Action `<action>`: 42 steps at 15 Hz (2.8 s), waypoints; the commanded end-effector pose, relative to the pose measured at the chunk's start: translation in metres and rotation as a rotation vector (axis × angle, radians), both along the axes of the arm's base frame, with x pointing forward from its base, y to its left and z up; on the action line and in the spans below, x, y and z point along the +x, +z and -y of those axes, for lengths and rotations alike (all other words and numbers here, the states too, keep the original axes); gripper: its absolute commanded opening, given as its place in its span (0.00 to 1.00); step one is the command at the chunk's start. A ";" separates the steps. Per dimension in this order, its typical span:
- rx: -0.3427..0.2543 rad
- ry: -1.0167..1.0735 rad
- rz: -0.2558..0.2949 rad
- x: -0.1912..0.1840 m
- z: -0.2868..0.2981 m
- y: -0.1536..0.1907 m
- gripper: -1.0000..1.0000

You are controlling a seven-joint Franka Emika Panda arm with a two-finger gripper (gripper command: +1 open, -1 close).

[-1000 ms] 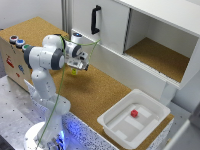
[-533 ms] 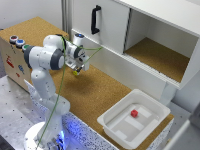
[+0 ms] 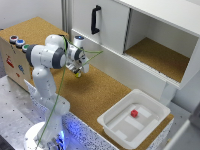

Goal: Put the yellow object on the table

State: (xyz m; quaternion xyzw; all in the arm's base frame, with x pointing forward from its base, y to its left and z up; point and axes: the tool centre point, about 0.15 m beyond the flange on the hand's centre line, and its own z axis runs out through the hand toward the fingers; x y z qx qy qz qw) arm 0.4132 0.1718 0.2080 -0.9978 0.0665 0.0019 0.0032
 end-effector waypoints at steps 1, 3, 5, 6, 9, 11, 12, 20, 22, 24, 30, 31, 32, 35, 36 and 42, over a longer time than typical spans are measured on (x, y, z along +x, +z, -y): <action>-0.083 -0.034 0.025 -0.003 0.001 0.027 1.00; -0.101 -0.058 0.034 -0.009 0.000 0.042 1.00; -0.100 -0.059 0.046 -0.017 -0.005 0.053 1.00; -0.100 -0.058 0.046 -0.022 -0.006 0.057 1.00; -0.099 -0.060 0.085 -0.037 -0.006 0.075 1.00; -0.082 -0.063 0.104 -0.043 0.001 0.080 1.00; -0.079 -0.056 0.102 -0.046 0.005 0.081 1.00; -0.079 -0.056 0.102 -0.046 0.005 0.081 1.00; -0.079 -0.056 0.102 -0.046 0.005 0.081 1.00; -0.079 -0.056 0.102 -0.046 0.005 0.081 1.00; -0.079 -0.056 0.102 -0.046 0.005 0.081 1.00; -0.079 -0.056 0.102 -0.046 0.005 0.081 1.00; -0.079 -0.056 0.102 -0.046 0.005 0.081 1.00; 0.003 -0.012 0.121 -0.042 -0.011 0.085 1.00; 0.056 -0.008 0.133 -0.041 -0.019 0.082 1.00; 0.248 0.070 0.172 -0.031 -0.052 0.068 1.00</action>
